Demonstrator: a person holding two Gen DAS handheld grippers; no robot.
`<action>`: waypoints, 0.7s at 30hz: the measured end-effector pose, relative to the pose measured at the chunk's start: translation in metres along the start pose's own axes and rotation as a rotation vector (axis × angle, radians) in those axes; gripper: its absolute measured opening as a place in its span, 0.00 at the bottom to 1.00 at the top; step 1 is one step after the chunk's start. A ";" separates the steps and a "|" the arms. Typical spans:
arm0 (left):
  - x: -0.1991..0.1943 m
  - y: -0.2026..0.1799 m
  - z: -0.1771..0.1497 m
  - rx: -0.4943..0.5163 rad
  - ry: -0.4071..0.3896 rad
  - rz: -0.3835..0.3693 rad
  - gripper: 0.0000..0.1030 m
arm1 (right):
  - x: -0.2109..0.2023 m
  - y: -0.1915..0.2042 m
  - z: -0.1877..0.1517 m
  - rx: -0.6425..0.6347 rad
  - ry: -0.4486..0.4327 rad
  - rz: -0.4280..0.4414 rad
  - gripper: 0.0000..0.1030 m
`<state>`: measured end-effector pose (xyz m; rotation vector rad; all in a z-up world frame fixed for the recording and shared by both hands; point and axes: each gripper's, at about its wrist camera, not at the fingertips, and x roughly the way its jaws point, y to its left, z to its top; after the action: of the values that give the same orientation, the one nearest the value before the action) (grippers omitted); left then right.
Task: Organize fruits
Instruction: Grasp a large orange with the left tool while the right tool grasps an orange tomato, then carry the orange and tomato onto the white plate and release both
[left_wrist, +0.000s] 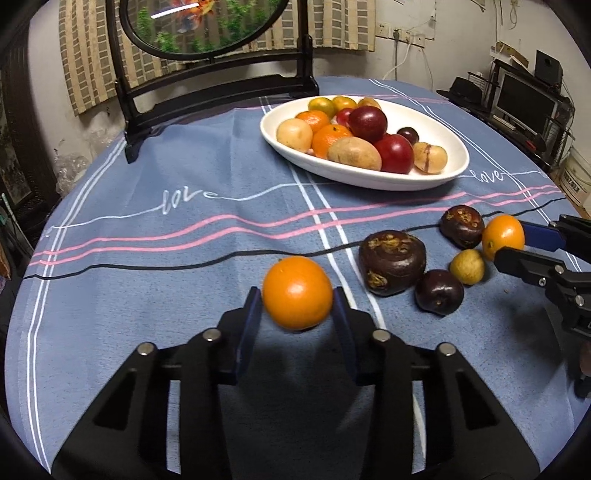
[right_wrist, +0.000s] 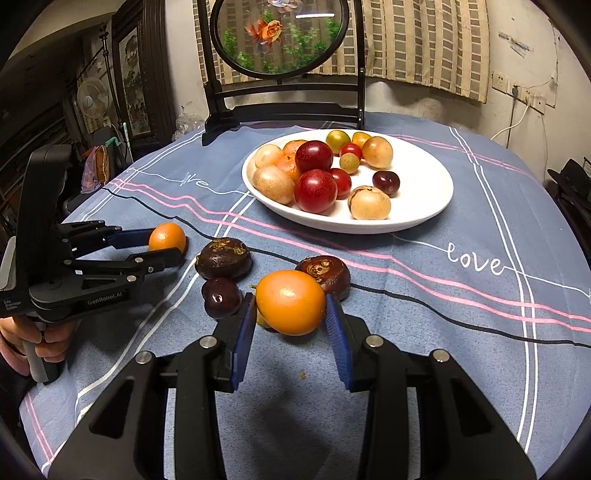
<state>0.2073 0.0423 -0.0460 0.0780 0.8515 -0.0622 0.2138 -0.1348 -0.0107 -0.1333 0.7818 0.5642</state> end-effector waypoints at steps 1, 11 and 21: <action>0.000 0.000 0.000 -0.001 -0.001 0.000 0.38 | 0.000 0.000 0.000 0.000 0.000 -0.001 0.37; -0.002 0.011 0.002 -0.071 -0.005 -0.059 0.38 | -0.006 -0.002 0.002 0.013 -0.027 -0.003 0.37; -0.015 0.013 0.005 -0.100 -0.052 -0.052 0.38 | -0.013 -0.008 0.006 0.050 -0.088 0.012 0.37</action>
<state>0.2026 0.0552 -0.0312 -0.0397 0.8035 -0.0698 0.2139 -0.1451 0.0020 -0.0574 0.7108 0.5583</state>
